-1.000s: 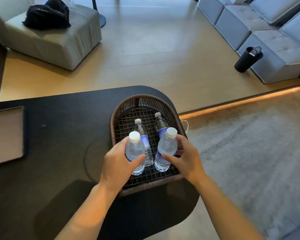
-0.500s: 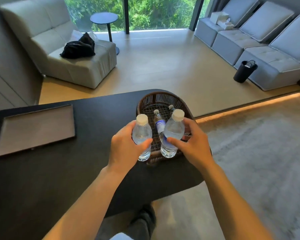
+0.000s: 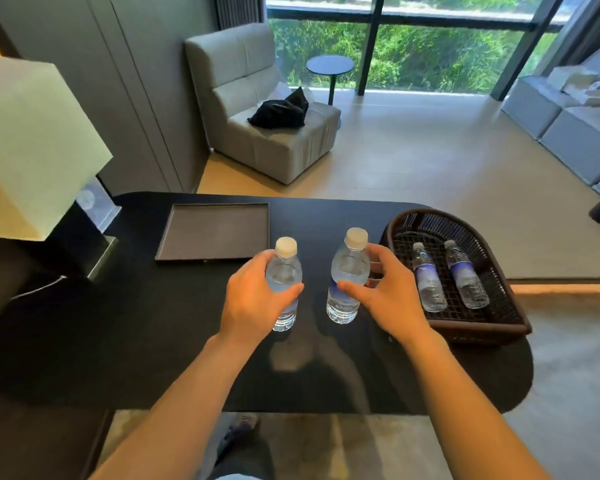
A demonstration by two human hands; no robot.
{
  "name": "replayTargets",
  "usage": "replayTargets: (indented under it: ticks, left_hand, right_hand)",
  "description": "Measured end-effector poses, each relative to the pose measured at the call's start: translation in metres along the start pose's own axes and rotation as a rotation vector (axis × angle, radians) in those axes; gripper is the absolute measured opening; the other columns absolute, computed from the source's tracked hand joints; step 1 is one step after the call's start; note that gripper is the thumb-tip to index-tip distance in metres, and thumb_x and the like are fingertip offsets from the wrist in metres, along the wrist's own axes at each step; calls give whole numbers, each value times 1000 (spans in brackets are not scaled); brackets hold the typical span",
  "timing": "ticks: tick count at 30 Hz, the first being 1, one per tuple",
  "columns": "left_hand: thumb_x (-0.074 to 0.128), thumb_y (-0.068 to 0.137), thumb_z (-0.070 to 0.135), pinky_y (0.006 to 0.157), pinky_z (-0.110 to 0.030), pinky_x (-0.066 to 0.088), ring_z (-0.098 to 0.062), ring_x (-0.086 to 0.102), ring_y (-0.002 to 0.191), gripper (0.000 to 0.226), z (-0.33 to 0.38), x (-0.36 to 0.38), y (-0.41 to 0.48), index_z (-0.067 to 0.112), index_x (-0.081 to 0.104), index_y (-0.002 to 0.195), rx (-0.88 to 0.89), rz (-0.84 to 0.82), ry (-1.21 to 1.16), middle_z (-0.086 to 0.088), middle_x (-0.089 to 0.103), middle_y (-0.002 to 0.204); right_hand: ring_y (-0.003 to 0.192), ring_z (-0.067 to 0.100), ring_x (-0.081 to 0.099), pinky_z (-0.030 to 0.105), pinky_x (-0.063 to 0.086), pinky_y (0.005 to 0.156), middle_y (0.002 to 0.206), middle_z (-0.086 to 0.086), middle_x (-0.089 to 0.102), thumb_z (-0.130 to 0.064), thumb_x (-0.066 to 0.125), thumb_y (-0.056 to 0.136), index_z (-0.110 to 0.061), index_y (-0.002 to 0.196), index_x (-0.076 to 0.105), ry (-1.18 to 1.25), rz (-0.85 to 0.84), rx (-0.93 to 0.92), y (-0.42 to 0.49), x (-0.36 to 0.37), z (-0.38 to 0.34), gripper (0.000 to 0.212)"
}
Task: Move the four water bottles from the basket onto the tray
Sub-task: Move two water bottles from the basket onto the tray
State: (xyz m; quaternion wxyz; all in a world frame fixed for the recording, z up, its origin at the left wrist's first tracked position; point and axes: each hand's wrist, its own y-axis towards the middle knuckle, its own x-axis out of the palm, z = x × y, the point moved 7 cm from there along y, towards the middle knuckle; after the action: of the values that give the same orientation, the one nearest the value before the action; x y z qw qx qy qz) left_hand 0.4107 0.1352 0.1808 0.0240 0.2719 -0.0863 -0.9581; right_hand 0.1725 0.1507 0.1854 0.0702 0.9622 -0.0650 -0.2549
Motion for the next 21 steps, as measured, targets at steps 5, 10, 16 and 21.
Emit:
replayTargets:
  ticks: [5,10,16,21]
  left_hand:
    - [91,73,23,84,-27,56,-9,64,95,54,-51,-63,35,21,63,119,-55,92,36,10,66,104]
    - [90,71,26,82,-38,60,-14,68,95,51,-112,-114,93,21,64,115,-134,142,74,5,70,104]
    - [90,71,33,83,-43,59,-20,67,98,57,-182,-147,179,20,62,118,-209,132,205,1,70,107]
    - [89,73,33,84,-39,58,-21,66,104,58,-233,-153,244,17,60,121,-238,125,256,-2,68,112]
  right_hand:
    - [99,-10,59,0,47,73,114,-26,58,-26,90,78,-34,127,52,4,-64,20,47,79,-19,62]
    - [98,-4,62,8,46,76,114,-21,60,-24,91,77,-31,127,53,20,-106,74,104,158,-28,63]
    - [108,11,63,20,50,88,120,-14,62,-23,92,77,-30,128,52,7,-152,121,180,247,-27,65]
    - [102,7,64,21,51,86,110,-21,62,-24,93,74,-38,118,50,0,-173,157,243,310,-15,62]
